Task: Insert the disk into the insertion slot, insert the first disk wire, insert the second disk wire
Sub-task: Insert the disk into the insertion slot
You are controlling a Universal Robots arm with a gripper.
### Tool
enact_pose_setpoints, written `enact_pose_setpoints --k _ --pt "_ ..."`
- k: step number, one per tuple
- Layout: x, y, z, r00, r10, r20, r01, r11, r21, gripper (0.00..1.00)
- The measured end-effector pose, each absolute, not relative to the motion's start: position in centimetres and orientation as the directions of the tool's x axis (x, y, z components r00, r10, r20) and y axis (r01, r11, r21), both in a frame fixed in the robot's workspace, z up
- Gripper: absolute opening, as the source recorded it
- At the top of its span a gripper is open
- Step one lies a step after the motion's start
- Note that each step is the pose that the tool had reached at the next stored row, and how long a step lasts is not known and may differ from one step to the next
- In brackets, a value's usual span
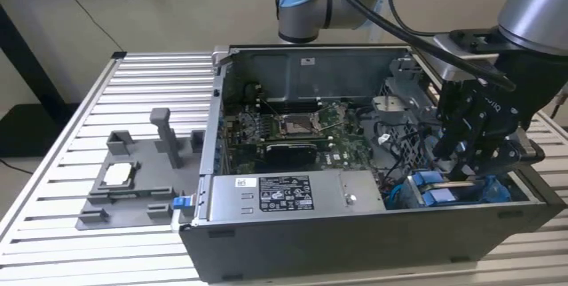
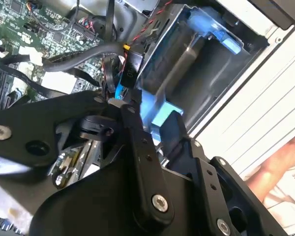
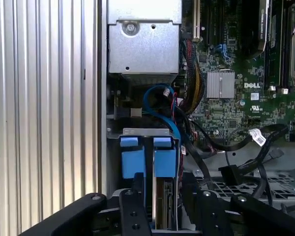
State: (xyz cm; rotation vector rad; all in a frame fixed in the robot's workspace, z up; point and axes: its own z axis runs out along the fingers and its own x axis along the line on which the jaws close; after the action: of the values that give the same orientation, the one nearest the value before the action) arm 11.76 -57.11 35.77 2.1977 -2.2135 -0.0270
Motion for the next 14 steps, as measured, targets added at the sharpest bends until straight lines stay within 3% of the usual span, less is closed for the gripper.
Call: enact_pose_setpoints --k 1,14 --pt "11.8 -57.1 35.8 -0.007 -1.0 0.004 -1.0 0.007 0.028 0.47" --pt "11.7 -57.0 38.3 -0.007 -1.0 0.003 -1.0 0.007 0.025 0.47"
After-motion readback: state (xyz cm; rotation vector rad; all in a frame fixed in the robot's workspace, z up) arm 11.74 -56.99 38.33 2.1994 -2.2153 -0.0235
